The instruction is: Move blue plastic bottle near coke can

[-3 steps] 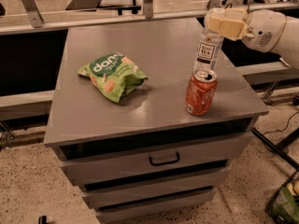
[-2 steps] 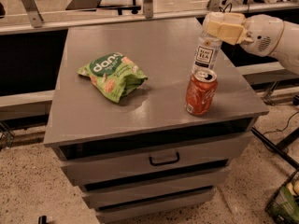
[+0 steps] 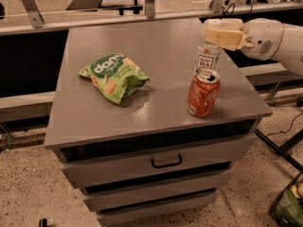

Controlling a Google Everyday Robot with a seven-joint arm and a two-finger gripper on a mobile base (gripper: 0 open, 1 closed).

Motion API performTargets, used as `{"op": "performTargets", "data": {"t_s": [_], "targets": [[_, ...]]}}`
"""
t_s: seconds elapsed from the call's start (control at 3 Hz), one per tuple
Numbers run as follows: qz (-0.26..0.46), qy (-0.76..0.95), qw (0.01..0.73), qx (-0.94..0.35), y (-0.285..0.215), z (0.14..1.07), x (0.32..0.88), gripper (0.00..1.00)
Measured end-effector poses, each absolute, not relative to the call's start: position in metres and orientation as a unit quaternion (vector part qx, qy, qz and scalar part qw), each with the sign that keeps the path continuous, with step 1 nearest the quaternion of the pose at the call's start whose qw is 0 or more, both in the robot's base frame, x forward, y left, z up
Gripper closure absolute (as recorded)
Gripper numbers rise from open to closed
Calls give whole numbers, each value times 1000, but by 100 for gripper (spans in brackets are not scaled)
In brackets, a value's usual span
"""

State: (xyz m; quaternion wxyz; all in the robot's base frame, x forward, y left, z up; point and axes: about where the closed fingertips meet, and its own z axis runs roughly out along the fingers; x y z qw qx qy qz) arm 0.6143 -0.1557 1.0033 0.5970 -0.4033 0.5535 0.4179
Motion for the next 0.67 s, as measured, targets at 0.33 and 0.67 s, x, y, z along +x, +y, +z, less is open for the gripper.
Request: {"op": "performTargets", "data": {"t_s": [0.33,0.67], "targets": [[424,556,589,-406,-152,999,610,38],[425,555,588,-408,-149,999,610,14]]}}
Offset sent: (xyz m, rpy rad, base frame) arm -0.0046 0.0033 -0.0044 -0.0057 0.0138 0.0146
